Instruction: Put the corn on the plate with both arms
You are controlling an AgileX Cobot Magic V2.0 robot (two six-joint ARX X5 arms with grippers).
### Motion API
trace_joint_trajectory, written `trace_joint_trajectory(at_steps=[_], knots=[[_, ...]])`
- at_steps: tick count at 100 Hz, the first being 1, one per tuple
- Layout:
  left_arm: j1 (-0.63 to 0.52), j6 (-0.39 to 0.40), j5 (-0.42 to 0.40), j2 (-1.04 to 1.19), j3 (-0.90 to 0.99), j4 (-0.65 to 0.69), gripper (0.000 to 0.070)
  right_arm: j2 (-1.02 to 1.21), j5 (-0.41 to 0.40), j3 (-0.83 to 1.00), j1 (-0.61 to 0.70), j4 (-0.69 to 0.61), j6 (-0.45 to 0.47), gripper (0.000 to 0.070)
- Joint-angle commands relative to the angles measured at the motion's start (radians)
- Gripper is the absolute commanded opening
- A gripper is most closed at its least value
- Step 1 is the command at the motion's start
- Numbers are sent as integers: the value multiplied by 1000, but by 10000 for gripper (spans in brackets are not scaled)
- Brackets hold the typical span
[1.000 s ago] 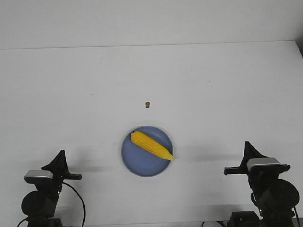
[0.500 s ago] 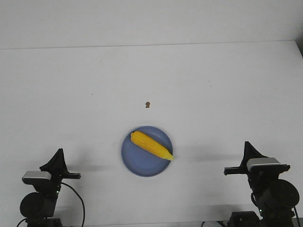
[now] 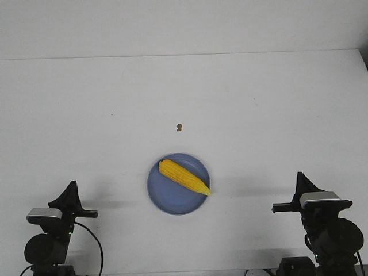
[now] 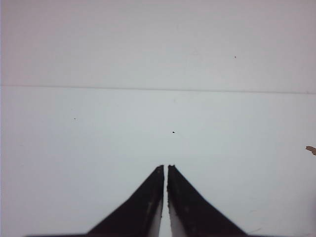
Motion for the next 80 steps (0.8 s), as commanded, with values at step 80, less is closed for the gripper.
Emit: trace_joint_trajectory(at_steps=[80], knots=[[1, 2, 1, -1, -20, 13, 12, -228, -2, -405, 2, 555, -13, 13]])
